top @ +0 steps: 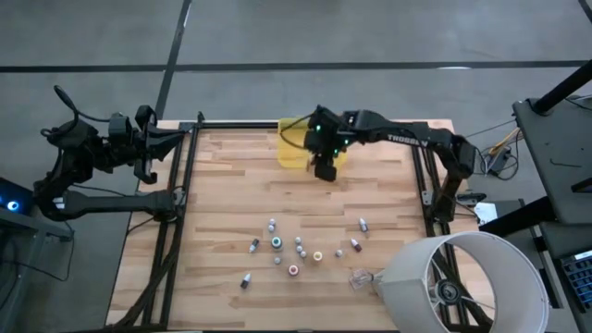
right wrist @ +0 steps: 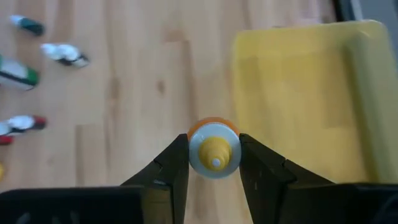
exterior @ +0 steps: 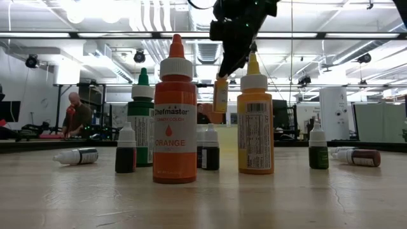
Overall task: Pick & Place food coloring
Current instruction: Put the top large yellow food coloring bottle into the yellow bin
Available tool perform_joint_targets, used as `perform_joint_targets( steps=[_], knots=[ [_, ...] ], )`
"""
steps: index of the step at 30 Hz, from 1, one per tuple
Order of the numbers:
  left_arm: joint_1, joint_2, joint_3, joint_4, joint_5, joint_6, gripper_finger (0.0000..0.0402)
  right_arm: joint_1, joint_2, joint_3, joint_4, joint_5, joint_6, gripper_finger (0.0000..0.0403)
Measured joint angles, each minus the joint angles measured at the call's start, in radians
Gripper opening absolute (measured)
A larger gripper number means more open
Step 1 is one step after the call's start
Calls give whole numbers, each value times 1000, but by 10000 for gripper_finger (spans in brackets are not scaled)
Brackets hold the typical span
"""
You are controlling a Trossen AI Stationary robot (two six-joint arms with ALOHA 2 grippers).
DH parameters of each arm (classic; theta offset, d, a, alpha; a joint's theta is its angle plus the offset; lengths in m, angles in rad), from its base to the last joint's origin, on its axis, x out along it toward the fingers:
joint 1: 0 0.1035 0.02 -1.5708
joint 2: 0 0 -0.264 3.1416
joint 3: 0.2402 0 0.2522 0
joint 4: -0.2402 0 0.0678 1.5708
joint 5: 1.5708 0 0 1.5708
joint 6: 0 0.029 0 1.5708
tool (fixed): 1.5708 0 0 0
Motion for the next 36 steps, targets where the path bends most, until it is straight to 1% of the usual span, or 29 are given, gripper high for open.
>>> perform_joint_targets(
  steps=[4,7,11,15,22,30,36],
  knots=[
    [0,0,0,0,0,0,0,-57,0,4,0,0,0,106],
    [0,0,0,0,0,0,0,-93,0,5,0,0,32,106],
    [0,0,0,0,0,0,0,-124,0,5,1,12,125,107],
    [0,0,0,0,0,0,0,-138,0,5,1,84,233,107],
    [0,0,0,0,0,0,0,-168,0,5,2,107,376,107],
    [0,0,0,0,0,0,0,-206,22,-10,6,106,392,107],
    [0,0,0,0,0,0,0,-234,34,-62,34,110,366,107]
  ],
)
